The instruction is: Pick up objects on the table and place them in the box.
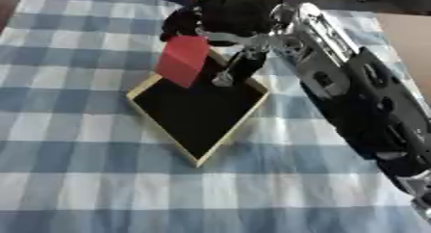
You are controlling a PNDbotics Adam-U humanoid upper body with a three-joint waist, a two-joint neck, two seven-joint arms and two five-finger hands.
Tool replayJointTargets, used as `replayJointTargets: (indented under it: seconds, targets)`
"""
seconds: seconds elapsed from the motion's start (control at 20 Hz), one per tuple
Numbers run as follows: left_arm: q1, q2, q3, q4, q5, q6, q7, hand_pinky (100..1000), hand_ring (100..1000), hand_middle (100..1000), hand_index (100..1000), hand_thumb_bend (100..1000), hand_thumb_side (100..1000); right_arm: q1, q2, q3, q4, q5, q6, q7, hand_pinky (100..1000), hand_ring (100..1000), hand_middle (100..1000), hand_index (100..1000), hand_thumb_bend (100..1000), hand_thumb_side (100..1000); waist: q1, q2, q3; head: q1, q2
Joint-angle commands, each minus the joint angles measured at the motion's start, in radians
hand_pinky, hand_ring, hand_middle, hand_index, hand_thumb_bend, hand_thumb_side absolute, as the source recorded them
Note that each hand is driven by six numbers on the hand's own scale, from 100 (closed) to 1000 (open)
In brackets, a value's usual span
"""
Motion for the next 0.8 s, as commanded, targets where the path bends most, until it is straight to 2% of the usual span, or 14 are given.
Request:
replayJointTargets:
  seconds: [0.05,0.1,0.2,0.25,0.3,0.35,0.8]
  targets:
    - [-0.003,0.007,0.002,-0.014,-0.003,0.002,0.0,709,611,582,640,100,756,-0.013,-0.026,-0.015,-0.019,-0.017,0.008,-0.001,940,950,910,870,372,100,0.008,-0.02,0.001,0.004,-0.01]
    - [-0.003,0.007,0.002,-0.014,-0.003,0.002,-0.001,709,611,582,639,100,757,-0.012,-0.025,-0.014,-0.02,-0.022,0.011,-0.004,943,955,929,807,376,100,0.008,-0.02,0.001,0.004,-0.01]
    - [-0.003,0.006,0.001,-0.014,-0.003,0.003,-0.003,709,611,582,638,100,757,-0.012,-0.023,-0.011,-0.021,-0.031,0.012,-0.006,950,970,967,752,351,100,0.007,-0.018,0.001,0.006,-0.01]
    - [-0.004,0.006,0.0,-0.014,-0.003,0.003,-0.003,709,611,582,638,100,757,-0.011,-0.022,-0.01,-0.02,-0.034,0.013,-0.005,958,981,983,772,338,100,0.007,-0.018,0.001,0.006,-0.01]
    - [-0.005,0.006,0.0,-0.014,-0.003,0.003,-0.004,709,611,582,638,100,757,-0.01,-0.021,-0.01,-0.017,-0.037,0.013,-0.003,962,990,999,890,349,100,0.007,-0.017,0.001,0.006,-0.01]
    - [-0.005,0.006,0.0,-0.014,-0.002,0.003,-0.004,709,611,582,638,100,757,-0.009,-0.02,-0.011,-0.013,-0.041,0.014,-0.002,964,996,1000,910,347,100,0.007,-0.016,0.002,0.007,-0.01]
    - [-0.008,0.006,-0.001,-0.014,-0.003,0.003,-0.005,709,612,581,638,100,758,-0.008,-0.021,-0.016,-0.006,-0.053,0.019,-0.002,958,990,994,906,323,100,0.006,-0.012,0.0,0.01,-0.012]
